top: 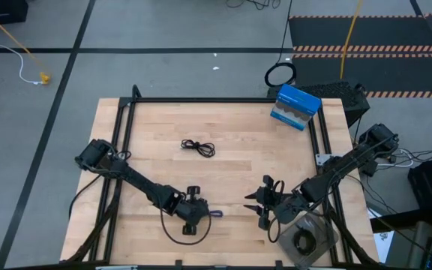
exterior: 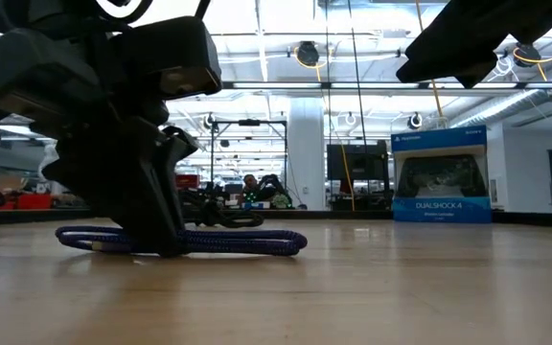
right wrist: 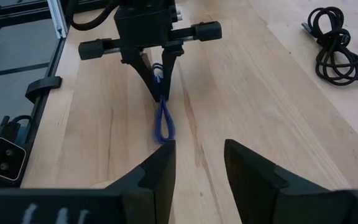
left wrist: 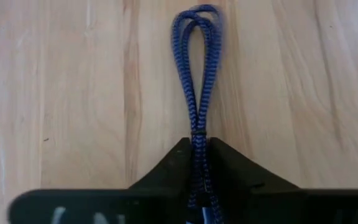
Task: Pick and place USB-C Cables
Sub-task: Put the purple charger cable into the black bin
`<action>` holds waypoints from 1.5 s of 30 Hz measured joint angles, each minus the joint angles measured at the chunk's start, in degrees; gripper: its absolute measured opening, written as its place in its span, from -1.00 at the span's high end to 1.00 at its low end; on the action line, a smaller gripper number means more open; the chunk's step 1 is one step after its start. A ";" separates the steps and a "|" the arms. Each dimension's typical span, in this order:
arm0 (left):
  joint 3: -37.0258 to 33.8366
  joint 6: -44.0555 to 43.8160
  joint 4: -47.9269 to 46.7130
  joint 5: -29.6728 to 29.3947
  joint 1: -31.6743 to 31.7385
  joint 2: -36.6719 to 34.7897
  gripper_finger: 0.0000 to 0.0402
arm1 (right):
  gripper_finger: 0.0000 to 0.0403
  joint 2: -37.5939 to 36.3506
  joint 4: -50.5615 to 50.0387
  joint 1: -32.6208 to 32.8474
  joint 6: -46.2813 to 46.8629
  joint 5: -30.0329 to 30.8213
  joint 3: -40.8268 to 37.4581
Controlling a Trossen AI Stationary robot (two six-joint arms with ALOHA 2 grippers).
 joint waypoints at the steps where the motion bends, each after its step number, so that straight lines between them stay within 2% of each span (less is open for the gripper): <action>1: 0.01 0.04 -0.01 0.01 -0.01 0.00 0.77 | 0.37 0.00 0.00 0.00 0.00 0.00 0.00; 6: -0.01 0.02 -0.05 0.20 -0.02 0.00 0.90 | 0.37 0.00 0.00 0.00 0.00 0.00 0.00; 13: -0.01 0.04 0.07 0.22 0.00 -0.17 0.78 | 0.37 0.00 0.00 0.00 0.00 0.00 0.00; 20: -0.21 2.02 -0.43 0.80 -0.04 -2.67 0.90 | 0.37 0.00 -0.01 0.00 -0.31 0.00 0.00; 24: -0.21 3.33 -0.61 0.48 0.06 -5.21 0.87 | 0.37 0.00 -0.02 0.00 -0.44 0.00 0.00; 29: -0.18 6.60 -0.52 -0.47 0.20 -9.58 0.79 | 0.37 0.00 -0.02 0.00 -0.44 0.00 0.00; 36: -0.08 12.10 0.20 -4.32 0.88 -15.24 0.87 | 0.37 0.00 -0.02 0.02 -0.44 0.02 0.00; 45: -0.08 18.88 7.35 -6.60 3.37 -16.30 0.82 | 0.37 0.04 4.58 -0.89 -2.32 0.32 -0.14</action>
